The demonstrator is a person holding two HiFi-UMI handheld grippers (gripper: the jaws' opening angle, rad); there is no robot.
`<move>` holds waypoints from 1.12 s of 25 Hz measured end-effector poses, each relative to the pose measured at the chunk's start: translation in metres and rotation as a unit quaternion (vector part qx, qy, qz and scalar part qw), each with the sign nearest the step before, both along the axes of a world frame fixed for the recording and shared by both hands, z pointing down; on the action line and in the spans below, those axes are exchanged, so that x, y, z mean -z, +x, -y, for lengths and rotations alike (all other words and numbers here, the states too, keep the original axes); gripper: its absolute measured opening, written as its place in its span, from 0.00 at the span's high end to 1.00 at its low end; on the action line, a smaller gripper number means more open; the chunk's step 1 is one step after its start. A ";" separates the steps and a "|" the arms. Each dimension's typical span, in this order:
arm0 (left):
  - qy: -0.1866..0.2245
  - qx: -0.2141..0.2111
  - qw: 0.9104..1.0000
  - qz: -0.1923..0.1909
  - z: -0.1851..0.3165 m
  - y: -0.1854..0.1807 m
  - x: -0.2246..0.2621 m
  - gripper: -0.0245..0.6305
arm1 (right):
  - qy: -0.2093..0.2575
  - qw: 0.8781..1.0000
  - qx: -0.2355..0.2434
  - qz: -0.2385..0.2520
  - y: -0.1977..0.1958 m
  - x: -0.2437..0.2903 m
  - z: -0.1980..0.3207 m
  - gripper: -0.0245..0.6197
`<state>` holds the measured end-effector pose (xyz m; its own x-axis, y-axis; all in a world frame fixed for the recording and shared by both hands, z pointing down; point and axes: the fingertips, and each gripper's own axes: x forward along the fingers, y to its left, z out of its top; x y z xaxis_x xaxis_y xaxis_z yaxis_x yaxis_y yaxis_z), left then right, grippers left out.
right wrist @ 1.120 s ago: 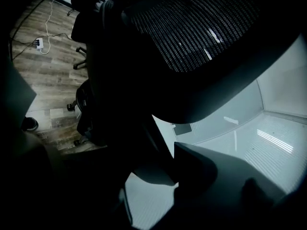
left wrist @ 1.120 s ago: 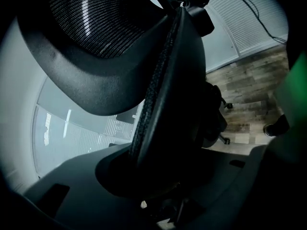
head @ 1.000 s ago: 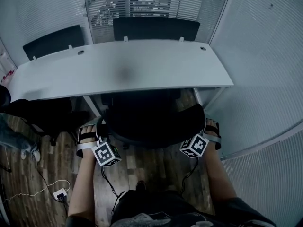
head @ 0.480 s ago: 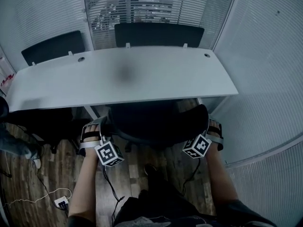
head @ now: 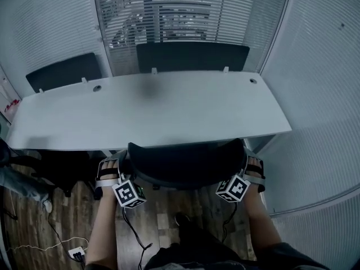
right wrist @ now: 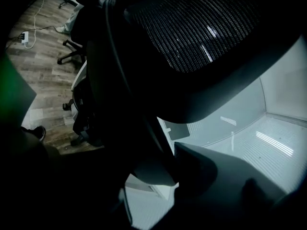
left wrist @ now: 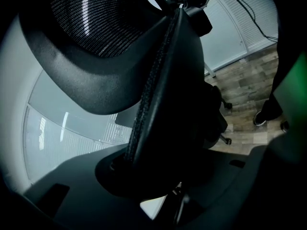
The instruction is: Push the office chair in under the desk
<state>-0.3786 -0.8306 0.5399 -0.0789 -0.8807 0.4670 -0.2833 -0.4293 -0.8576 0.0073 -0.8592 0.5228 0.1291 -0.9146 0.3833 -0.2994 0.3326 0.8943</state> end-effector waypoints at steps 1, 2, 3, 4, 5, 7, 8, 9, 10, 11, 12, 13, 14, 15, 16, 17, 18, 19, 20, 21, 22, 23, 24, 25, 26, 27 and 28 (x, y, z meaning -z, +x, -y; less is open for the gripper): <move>0.000 0.000 1.000 0.000 0.006 0.000 0.000 0.63 | 0.000 1.000 0.000 -0.001 0.000 0.000 0.006 0.57; 0.001 -0.001 1.000 0.000 0.011 -0.001 0.000 0.63 | 0.002 1.000 0.001 -0.001 -0.001 0.001 0.012 0.57; 0.003 -0.001 1.000 0.000 0.016 -0.001 -0.001 0.63 | 0.005 1.000 0.001 -0.001 -0.001 0.001 0.017 0.57; 0.004 -0.003 1.000 0.000 0.020 -0.001 -0.002 0.63 | 0.008 1.000 0.002 -0.002 -0.002 0.000 0.022 0.57; 0.005 -0.003 1.000 0.001 0.023 0.000 -0.002 0.63 | 0.010 1.000 0.002 -0.002 -0.001 0.000 0.026 0.57; 0.004 -0.002 1.000 0.001 0.027 0.000 -0.003 0.63 | 0.012 1.000 0.001 -0.002 -0.001 -0.001 0.031 0.57; 0.005 0.001 1.000 0.000 0.028 0.000 -0.003 0.62 | 0.012 1.000 0.001 -0.002 -0.001 -0.001 0.032 0.57; 0.007 0.004 1.000 0.000 0.029 0.000 -0.003 0.62 | 0.012 1.000 0.003 -0.002 -0.001 -0.002 0.033 0.57; 0.010 0.007 1.000 0.000 0.029 -0.001 -0.002 0.61 | 0.013 1.000 0.006 -0.002 -0.002 -0.002 0.033 0.57; 0.012 0.010 1.000 0.000 0.028 -0.003 -0.001 0.60 | 0.015 1.000 0.010 -0.002 -0.004 -0.003 0.032 0.57; 0.015 0.013 1.000 0.002 0.028 -0.003 -0.001 0.60 | 0.019 1.000 0.013 -0.003 -0.004 -0.003 0.032 0.57; 0.018 0.015 1.000 0.004 0.027 -0.004 0.000 0.59 | 0.022 1.000 0.015 -0.003 -0.004 -0.002 0.031 0.57; 0.024 0.016 1.000 0.006 0.025 -0.004 0.002 0.59 | 0.027 1.000 0.015 0.000 -0.003 -0.001 0.029 0.57; 0.032 0.019 0.999 0.005 0.023 -0.004 0.005 0.58 | 0.033 0.999 0.014 0.008 -0.003 0.001 0.027 0.57; 0.042 0.023 0.999 0.001 0.020 -0.004 0.009 0.58 | 0.039 0.999 0.012 0.021 -0.003 0.003 0.024 0.57; 0.052 0.027 0.998 -0.004 0.015 -0.004 0.013 0.58 | 0.045 0.998 0.009 0.033 -0.003 0.006 0.019 0.57; 0.059 0.032 0.998 -0.010 0.010 -0.004 0.017 0.58 | 0.050 0.998 0.007 0.043 -0.004 0.009 0.014 0.57; 0.064 0.037 0.997 -0.015 0.004 -0.004 0.020 0.59 | 0.054 0.997 0.005 0.049 -0.005 0.011 0.008 0.57; 0.068 0.043 0.996 -0.022 -0.002 -0.005 0.022 0.58 | 0.057 0.997 0.005 0.054 -0.007 0.014 0.001 0.57; 0.072 0.049 0.996 -0.031 -0.009 -0.004 0.025 0.59 | 0.060 0.996 0.005 0.060 -0.009 0.016 -0.005 0.57; 0.077 0.054 0.995 -0.044 -0.016 -0.003 0.029 0.59 | 0.063 0.996 0.005 0.067 -0.011 0.018 -0.012 0.57; 0.082 0.058 0.993 -0.060 -0.025 0.000 0.032 0.59 | 0.065 0.995 0.003 0.078 -0.012 0.021 -0.020 0.57; 0.086 0.062 0.991 -0.078 -0.034 0.004 0.036 0.59 | 0.068 0.993 0.000 0.093 -0.013 0.024 -0.028 0.57; 0.089 0.064 0.989 -0.099 -0.044 0.007 0.040 0.59 | 0.072 0.991 -0.003 0.112 -0.014 0.029 -0.036 0.57; 0.090 0.068 0.986 -0.121 -0.054 0.009 0.044 0.59 | 0.076 0.988 -0.005 0.132 -0.016 0.035 -0.044 0.57; 0.090 0.073 0.983 -0.143 -0.063 0.011 0.048 0.64 | 0.080 0.985 -0.007 0.150 -0.018 0.042 -0.052 0.57; 0.091 0.077 0.979 -0.166 -0.072 0.011 0.053 0.69 | 0.084 0.982 -0.008 0.167 -0.021 0.049 -0.060 0.57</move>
<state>-0.3675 -0.7585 0.4866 -0.0882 -0.9414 0.3254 -0.6092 -0.2075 -0.7654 -0.0140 -0.7989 0.4735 0.0366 -0.9676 0.2497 -0.5887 0.1811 0.7878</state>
